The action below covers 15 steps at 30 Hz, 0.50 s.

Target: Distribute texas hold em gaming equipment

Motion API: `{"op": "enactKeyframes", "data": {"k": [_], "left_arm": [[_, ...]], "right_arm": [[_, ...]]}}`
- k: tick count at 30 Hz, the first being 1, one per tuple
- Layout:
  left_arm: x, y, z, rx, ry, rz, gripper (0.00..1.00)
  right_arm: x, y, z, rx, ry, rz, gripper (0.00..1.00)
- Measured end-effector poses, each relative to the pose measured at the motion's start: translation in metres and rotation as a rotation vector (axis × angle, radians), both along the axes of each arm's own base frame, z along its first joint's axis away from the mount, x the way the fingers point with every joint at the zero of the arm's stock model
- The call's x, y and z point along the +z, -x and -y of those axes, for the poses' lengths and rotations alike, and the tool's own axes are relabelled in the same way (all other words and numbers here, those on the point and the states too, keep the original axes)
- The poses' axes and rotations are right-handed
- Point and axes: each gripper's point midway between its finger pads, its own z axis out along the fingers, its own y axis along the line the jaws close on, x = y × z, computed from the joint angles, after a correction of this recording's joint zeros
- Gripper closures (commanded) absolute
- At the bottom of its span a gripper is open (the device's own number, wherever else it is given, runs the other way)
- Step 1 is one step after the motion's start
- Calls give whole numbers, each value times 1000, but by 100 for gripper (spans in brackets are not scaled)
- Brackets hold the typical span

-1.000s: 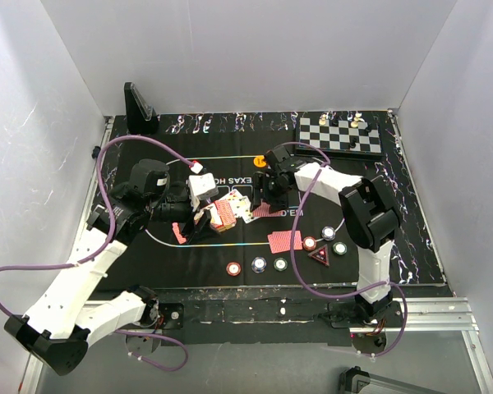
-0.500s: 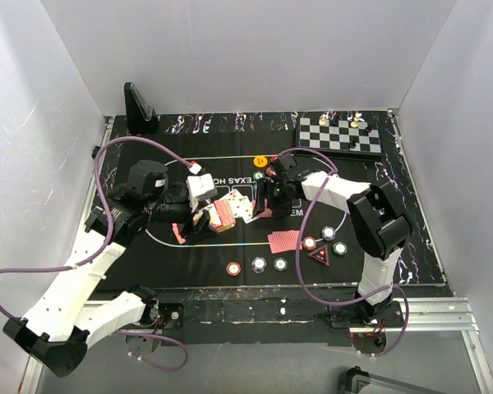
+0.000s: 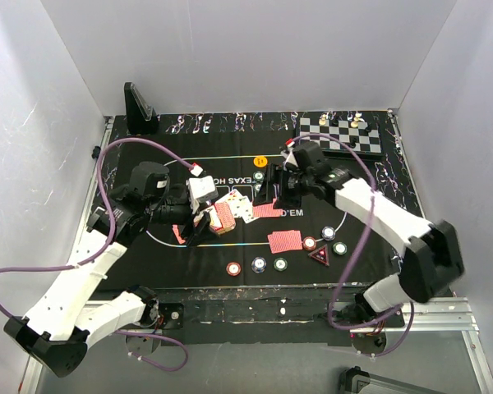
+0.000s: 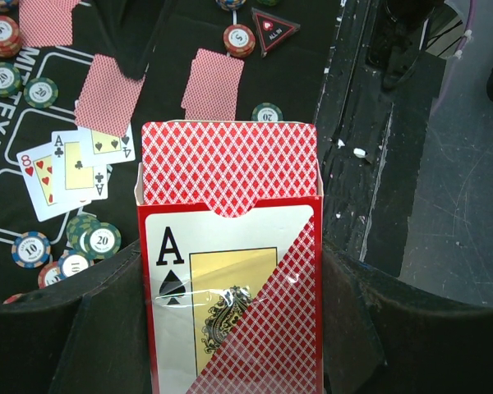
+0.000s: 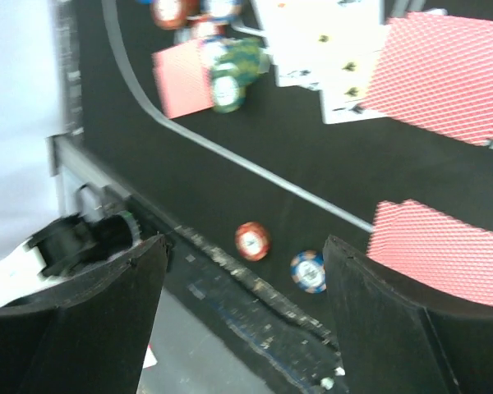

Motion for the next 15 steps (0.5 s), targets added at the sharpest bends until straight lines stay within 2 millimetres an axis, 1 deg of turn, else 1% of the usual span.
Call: {"op": "enactKeyframes", "data": {"k": [1,3,4,6,8,10,12,15], "left_arm": [[-2,0,0,-1,-2,-3,100],[-6,1,-1,-2,-9,-11,100],[-9,1,-1,-4,-13,-14,100],[-11,1,-1,-5,-18,-21,100],[-12,1,-1,-8,-22,-21,100],[-14,-1,0,-11,-27,-27,100],[-17,-2,1,-13,-35,-38,100],[-21,-4,2,-15,-44,-50,100]], "right_arm": [[20,5,-1,2,-54,25,15],[53,17,-1,6,-145,70,14],[66,23,1,3,-179,85,14],[82,31,4,-4,-209,105,14],[88,33,6,-15,-187,108,15],[89,31,5,-23,-141,99,15],[88,30,0,-14,-97,96,16],[82,38,-8,11,-40,90,16]]}}
